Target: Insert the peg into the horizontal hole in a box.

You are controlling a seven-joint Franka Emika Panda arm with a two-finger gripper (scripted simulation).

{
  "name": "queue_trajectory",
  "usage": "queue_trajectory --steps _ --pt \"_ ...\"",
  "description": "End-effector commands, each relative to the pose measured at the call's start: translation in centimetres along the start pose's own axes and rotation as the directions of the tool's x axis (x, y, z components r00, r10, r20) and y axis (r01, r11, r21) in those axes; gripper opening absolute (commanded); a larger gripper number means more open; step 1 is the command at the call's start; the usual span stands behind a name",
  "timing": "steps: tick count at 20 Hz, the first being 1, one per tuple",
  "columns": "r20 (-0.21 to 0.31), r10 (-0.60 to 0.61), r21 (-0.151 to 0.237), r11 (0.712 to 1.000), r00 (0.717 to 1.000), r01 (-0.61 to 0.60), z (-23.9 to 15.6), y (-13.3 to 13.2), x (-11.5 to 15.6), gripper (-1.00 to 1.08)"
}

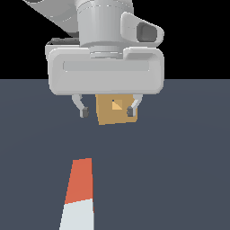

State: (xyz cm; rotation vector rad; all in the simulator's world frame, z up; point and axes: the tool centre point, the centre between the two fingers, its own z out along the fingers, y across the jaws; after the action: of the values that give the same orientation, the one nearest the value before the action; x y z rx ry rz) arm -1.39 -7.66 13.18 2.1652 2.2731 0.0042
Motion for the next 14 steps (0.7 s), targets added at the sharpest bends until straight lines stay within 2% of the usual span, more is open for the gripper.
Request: queue_trajectory --steps 1,9,14 --pt "0.000 -0.019 0.001 1.000 1.000 0.019 0.8 -0.7 -2.0 1.00" --pt "0.000 -0.090 0.002 0.996 0.996 0.090 3.6 -2.6 -9.0 1.00" --pt "0.000 -0.123 0.003 0.992 0.992 0.123 5.0 -3.2 -12.4 1.00"
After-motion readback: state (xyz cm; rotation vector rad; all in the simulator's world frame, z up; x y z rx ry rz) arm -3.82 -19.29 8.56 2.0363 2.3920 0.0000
